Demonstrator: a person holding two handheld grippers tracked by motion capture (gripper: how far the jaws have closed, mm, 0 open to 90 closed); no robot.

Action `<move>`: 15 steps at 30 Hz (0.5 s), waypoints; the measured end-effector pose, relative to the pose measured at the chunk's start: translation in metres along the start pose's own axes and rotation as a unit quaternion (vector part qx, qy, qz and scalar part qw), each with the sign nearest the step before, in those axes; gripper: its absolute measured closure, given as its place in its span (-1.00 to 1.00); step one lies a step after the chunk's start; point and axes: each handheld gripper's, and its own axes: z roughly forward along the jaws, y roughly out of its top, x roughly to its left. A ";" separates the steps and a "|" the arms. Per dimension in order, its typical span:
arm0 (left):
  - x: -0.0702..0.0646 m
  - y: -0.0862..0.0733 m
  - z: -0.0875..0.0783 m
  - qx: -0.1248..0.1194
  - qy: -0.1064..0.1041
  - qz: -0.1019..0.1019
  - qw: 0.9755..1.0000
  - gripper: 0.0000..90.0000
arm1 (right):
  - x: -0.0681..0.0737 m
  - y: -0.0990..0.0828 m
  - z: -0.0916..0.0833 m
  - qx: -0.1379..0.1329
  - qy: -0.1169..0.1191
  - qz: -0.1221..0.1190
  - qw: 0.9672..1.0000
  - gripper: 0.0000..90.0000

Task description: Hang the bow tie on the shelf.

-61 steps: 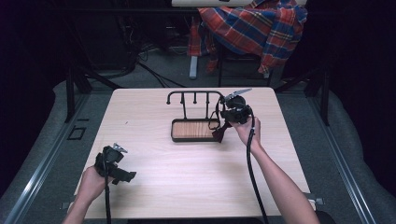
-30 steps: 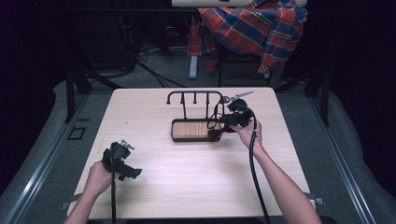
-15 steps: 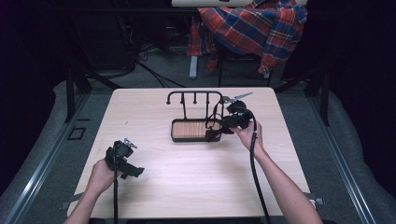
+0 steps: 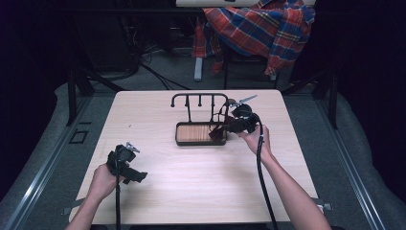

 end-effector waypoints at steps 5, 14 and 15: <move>-0.001 0.002 0.000 0.002 -0.002 0.005 1.000 -0.99 | 0.002 -0.003 -0.002 0.006 -0.003 -0.002 1.000 0.07; -0.003 0.005 0.001 -0.002 -0.001 0.007 1.000 -0.99 | 0.008 -0.008 -0.021 0.009 -0.008 -0.005 1.000 -0.24; -0.003 0.005 0.001 -0.003 -0.001 0.007 1.000 -0.99 | 0.008 -0.008 -0.024 0.012 -0.007 -0.007 1.000 -0.27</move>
